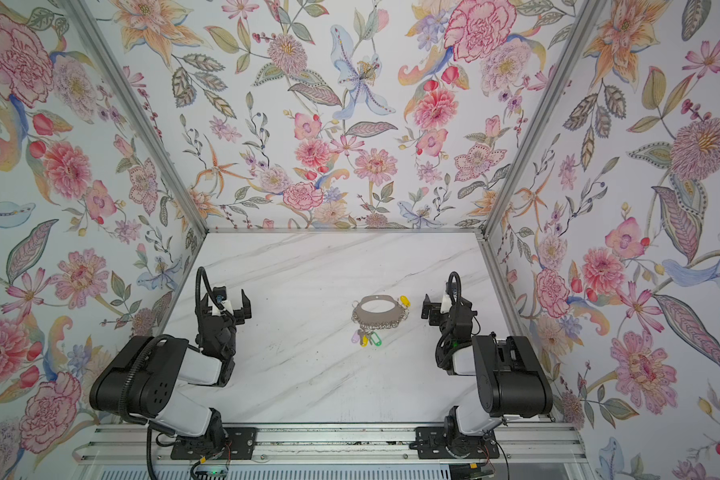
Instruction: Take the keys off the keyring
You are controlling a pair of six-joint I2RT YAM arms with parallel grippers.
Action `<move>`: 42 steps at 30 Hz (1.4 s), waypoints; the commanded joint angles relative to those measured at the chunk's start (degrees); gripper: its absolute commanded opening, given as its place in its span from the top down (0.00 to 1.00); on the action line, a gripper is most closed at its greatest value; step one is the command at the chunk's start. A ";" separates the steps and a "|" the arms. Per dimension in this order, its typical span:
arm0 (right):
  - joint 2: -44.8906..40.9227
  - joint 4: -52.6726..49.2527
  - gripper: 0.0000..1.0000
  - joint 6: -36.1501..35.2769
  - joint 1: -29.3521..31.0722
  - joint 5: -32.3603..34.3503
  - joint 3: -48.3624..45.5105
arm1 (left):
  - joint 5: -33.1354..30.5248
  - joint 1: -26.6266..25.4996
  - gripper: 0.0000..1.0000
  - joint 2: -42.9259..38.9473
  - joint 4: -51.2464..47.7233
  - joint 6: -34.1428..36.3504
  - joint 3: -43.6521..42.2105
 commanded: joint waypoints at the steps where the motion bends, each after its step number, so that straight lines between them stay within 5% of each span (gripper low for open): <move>1: -0.31 0.45 0.01 -0.64 0.04 -0.52 0.81 | 0.93 0.24 0.01 0.50 0.60 0.53 0.74; 30: -3.08 2.44 0.01 -3.05 2.64 2.48 -1.22 | -2.20 -1.83 0.01 -2.28 1.75 2.27 -0.46; 36: -17.97 -20.50 0.01 0.29 5.85 7.20 2.84 | -5.16 -5.65 0.01 -11.91 -18.63 2.97 5.31; 42: -29.46 -40.35 0.01 16.18 3.95 -1.30 7.06 | -5.13 -5.65 0.01 -20.37 -34.32 -5.93 9.45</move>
